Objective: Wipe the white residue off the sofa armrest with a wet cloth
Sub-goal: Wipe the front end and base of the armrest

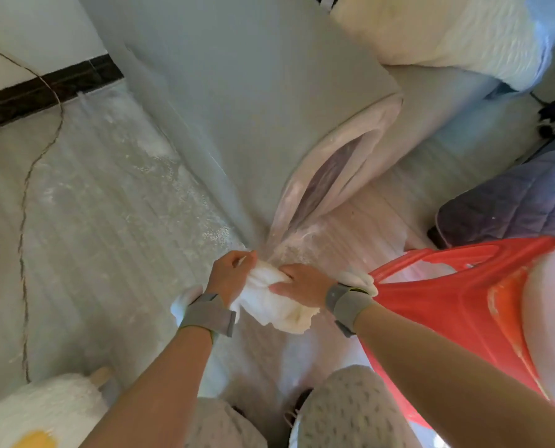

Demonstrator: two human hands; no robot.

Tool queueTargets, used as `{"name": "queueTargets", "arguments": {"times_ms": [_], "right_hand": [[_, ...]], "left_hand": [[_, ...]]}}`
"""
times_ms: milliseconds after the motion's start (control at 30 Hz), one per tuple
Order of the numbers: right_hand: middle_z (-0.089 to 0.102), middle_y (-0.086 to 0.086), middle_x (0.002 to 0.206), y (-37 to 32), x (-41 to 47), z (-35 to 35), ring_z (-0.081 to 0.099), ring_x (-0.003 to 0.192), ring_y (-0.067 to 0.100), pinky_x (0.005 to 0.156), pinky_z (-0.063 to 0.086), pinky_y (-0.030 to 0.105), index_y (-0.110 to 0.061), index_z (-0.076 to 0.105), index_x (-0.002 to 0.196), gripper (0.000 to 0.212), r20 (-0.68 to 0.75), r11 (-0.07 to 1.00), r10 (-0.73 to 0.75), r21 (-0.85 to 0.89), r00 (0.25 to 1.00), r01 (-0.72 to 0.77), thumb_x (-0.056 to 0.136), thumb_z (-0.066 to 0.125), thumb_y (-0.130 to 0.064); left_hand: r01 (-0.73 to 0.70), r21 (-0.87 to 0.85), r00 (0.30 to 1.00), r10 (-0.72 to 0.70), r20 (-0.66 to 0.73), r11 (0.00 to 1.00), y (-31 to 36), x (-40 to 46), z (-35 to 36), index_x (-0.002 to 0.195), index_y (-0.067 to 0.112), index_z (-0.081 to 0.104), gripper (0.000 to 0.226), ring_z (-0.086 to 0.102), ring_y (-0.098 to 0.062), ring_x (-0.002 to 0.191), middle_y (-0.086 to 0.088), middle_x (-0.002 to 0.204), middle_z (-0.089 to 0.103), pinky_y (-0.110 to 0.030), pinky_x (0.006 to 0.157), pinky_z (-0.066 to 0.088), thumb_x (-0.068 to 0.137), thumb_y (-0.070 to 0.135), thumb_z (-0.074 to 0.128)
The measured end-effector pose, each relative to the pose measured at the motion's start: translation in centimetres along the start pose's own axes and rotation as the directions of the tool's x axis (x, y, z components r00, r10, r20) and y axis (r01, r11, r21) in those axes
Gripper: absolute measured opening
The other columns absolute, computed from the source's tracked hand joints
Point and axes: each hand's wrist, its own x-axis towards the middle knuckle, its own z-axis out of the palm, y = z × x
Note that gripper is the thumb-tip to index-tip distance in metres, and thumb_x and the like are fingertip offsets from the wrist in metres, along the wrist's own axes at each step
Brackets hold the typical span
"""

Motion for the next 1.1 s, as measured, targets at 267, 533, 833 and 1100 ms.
{"name": "queueTargets", "arguments": {"times_ms": [267, 533, 833, 1100], "right_hand": [[0.050, 0.013, 0.126, 2.4, 7.0, 3.7, 0.052, 0.112, 0.028, 0.093, 0.039, 0.032, -0.005, 0.055, 0.118, 0.059, -0.242, 0.966, -0.227, -0.175, 0.943, 0.188, 0.085, 0.043, -0.053], [0.059, 0.017, 0.114, 2.6, 11.7, 6.0, 0.055, 0.106, 0.031, 0.093, 0.043, 0.039, -0.002, 0.053, 0.112, 0.030, -0.313, 0.962, -0.232, 0.065, 0.921, 0.265, 0.096, 0.048, -0.027], [0.061, 0.014, 0.085, -0.8, 9.0, 2.5, 0.056, 0.081, 0.030, 0.080, 0.046, 0.037, 0.003, 0.058, 0.092, 0.021, -0.168, 0.946, -0.323, -0.062, 0.931, 0.317, 0.094, 0.048, -0.015], [0.070, 0.005, 0.098, -9.2, 1.3, -3.8, 0.056, 0.078, 0.016, 0.085, 0.044, 0.031, -0.010, 0.068, 0.105, 0.027, -0.453, 0.697, -0.712, -0.549, 0.536, 0.462, 0.093, 0.045, -0.015]], "left_hand": [[-0.106, -0.166, 0.976, 0.070, -0.206, 0.980, -4.6, 6.7, 0.7, 0.098, 0.022, 0.059, 0.017, 0.060, -0.031, 0.102, -0.009, 0.103, 0.061, -0.044, 0.093, 0.050, 0.086, 0.033, 0.063], [-0.153, -0.047, 0.902, 0.120, -0.414, 0.987, -8.5, 10.5, 1.5, 0.141, 0.035, 0.024, 0.072, 0.025, -0.026, 0.137, -0.003, 0.150, 0.021, -0.045, 0.112, 0.028, 0.081, 0.056, 0.057], [-0.199, -0.390, 0.978, 0.156, -0.141, 0.899, -8.4, 10.4, 1.4, 0.128, 0.028, 0.050, 0.056, 0.055, -0.026, 0.116, -0.007, 0.135, 0.049, -0.044, 0.099, 0.046, 0.077, 0.051, 0.058], [-0.336, -0.373, 0.915, 0.207, -0.347, 0.865, -3.9, 10.3, 0.0, 0.131, 0.022, 0.034, 0.044, 0.051, -0.025, 0.102, -0.006, 0.116, 0.051, -0.034, 0.090, 0.041, 0.092, 0.026, 0.052]]}}
